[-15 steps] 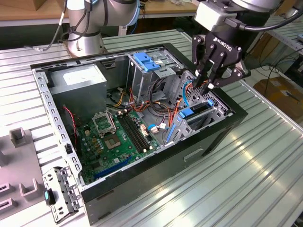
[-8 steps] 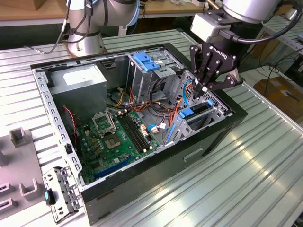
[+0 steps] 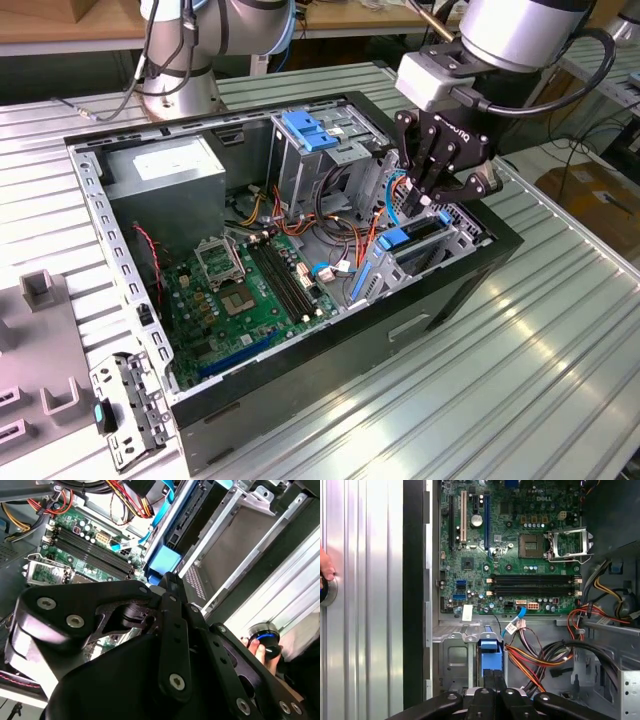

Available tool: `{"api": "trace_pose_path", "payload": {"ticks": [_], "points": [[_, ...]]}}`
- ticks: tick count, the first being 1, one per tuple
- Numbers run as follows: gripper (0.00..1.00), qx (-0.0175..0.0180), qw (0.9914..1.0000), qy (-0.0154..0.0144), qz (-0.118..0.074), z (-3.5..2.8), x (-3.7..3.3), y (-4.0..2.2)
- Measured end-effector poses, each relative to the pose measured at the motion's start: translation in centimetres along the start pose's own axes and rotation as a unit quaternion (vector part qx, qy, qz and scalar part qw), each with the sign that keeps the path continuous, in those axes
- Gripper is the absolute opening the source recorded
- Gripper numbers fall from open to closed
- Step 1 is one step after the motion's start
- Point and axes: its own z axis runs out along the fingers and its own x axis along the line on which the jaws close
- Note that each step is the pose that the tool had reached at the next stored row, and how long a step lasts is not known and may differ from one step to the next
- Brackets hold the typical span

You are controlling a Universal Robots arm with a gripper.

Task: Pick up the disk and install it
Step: 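Insert the disk into the insertion slot, then insert the first disk wire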

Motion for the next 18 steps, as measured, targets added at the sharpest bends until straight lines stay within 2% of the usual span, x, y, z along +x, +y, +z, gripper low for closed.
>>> {"api": "trace_pose_path", "payload": {"ticks": [12,18], "points": [[0.11,0.0001,1.00000,0.0000,0.000,0.02,0.00,0.00],[0.11,0.0001,1.00000,0.0011,0.000,0.04,0.00,-0.66]]}}
